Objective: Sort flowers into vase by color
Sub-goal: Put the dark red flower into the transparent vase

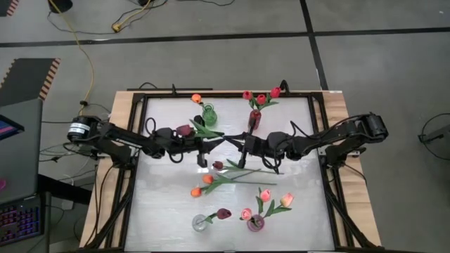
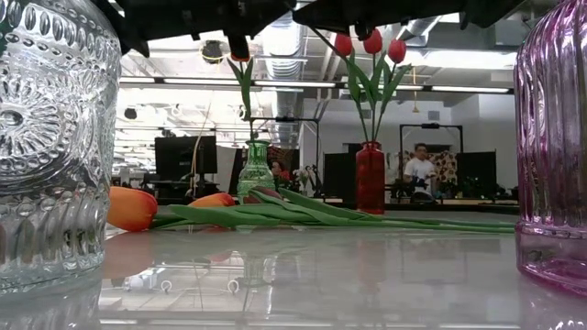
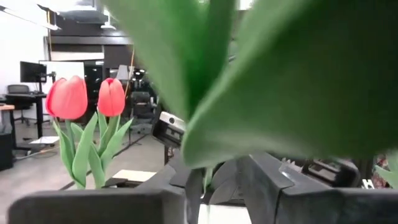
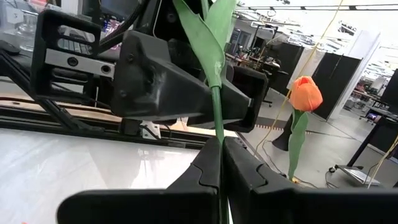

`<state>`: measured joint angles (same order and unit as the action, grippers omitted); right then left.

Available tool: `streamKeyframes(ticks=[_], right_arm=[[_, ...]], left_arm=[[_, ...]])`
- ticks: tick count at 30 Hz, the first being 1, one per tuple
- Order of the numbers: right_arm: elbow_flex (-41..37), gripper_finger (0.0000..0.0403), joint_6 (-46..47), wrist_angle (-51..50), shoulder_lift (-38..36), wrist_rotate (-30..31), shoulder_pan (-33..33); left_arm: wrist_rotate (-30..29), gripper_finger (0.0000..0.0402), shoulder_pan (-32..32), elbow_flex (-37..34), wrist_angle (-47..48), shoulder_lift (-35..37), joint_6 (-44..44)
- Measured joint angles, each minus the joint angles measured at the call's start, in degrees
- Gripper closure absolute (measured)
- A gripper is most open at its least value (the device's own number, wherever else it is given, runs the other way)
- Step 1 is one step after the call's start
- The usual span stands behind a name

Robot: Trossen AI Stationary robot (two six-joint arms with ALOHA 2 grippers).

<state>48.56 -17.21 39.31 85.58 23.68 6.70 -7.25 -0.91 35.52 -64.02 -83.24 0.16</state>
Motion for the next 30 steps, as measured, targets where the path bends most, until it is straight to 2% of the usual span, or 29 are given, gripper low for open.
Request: streamKeyframes(ticks=[6,11,15,20,30], right_arm=[[0.0,0.0369,-1.6,0.0,0.0,0.0,0.1],[0.0,0.037,-2.7,0.2,0.0,0.0,0.5],[0.0,0.037,-2.8,0.4,0.0,0.3,0.5],[0.0,0.0372,-2.8,2.5,0.0,0.8,0.4],[0.0,0.0372,-2.9,5.0,-0.1,0.8,0.2]], left_arm=[[-1.2,0.0363,0.0,0.0,0.1,-0.1,0.6],[-1.1,0.0382,0.0,0.0,0.0,-0.1,1.1],[-1.5,0.0385,0.0,0.0,-0.3,-0.1,1.1],[-5.5,0.0384,0.2,0.0,-1.8,-0.1,-0.2],[-1.5,0.0382,0.7,0.0,-5.7,-0.1,-1.8]])
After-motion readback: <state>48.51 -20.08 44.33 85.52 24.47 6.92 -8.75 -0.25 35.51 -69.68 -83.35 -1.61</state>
